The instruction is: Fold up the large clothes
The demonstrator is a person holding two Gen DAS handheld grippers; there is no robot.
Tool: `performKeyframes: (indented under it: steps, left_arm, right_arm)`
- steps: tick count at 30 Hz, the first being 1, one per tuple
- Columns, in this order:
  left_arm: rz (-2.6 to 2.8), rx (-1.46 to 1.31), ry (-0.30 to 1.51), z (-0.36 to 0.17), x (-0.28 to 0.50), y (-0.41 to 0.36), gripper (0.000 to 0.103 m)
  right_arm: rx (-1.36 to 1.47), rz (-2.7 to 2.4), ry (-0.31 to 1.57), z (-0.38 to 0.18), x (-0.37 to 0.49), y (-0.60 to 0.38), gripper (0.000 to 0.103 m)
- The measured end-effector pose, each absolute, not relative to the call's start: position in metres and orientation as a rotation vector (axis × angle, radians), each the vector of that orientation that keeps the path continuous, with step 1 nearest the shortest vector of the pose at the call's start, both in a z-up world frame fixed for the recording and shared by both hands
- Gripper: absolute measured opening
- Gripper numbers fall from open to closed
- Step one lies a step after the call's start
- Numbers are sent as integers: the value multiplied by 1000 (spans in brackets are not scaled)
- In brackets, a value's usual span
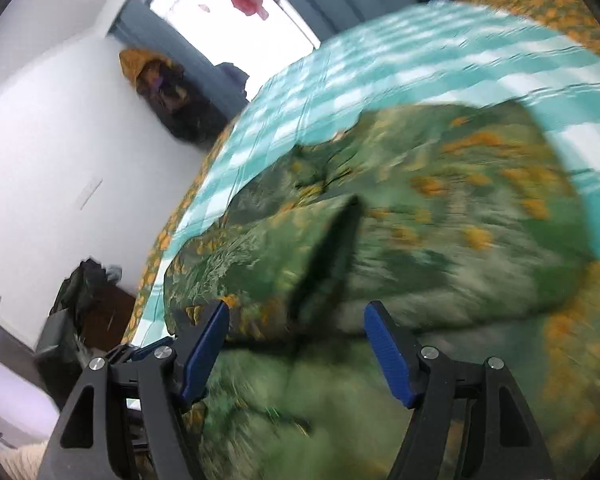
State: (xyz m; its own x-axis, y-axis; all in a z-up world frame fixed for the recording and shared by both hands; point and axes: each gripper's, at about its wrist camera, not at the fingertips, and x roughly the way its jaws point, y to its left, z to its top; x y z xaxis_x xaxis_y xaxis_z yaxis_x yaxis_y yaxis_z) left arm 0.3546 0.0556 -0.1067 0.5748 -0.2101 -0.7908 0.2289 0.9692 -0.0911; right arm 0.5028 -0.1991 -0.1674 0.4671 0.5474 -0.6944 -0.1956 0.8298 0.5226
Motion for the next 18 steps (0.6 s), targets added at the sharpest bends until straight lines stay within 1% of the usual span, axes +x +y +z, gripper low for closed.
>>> performKeyframes:
  steps: [1, 2, 3, 6, 7, 8, 9, 10, 11, 14, 16, 18]
  left_arm:
    - [-243, 0, 920, -105, 357, 63, 86]
    - [-220, -30, 915, -102, 362, 73, 86]
    - [-201, -52, 904, -98, 366, 81, 86]
    - [-156, -98, 863, -91, 377, 102, 86]
    - [-149, -101, 862, -92, 381, 104, 86]
    - [-139, -101, 865, -94, 386, 107, 86]
    - [-125, -98, 869, -95, 392, 108, 86]
    - [-116, -102, 869, -94, 393, 110, 86]
    - [-113, -111, 869, -95, 397, 111, 86]
    - [-101, -136, 862, -99, 411, 113, 86]
    - [-93, -152, 877, -107, 421, 120, 86]
    - [-69, -168, 920, -126, 435, 118, 86]
  right_arm:
    - [353, 461, 1020, -175, 512, -186, 56]
    - [265, 454, 1058, -182, 522, -170, 40]
    - [212, 437, 1055, -181, 525, -162, 16]
    - [124, 408, 944, -157, 528, -157, 16]
    - [100, 388, 934, -155, 531, -157, 17]
    - [72, 364, 955, -160, 535, -158, 21]
    - [39, 342, 992, -167, 536, -158, 27]
    - [-2, 320, 1032, -175, 538, -157, 43]
    - [-33, 306, 1046, -180, 537, -158, 47]
    - [-69, 286, 921, -157, 520, -164, 48]
    - [-22, 363, 836, -137, 515, -158, 48]
    - [4, 470, 841, -132, 522, -141, 48]
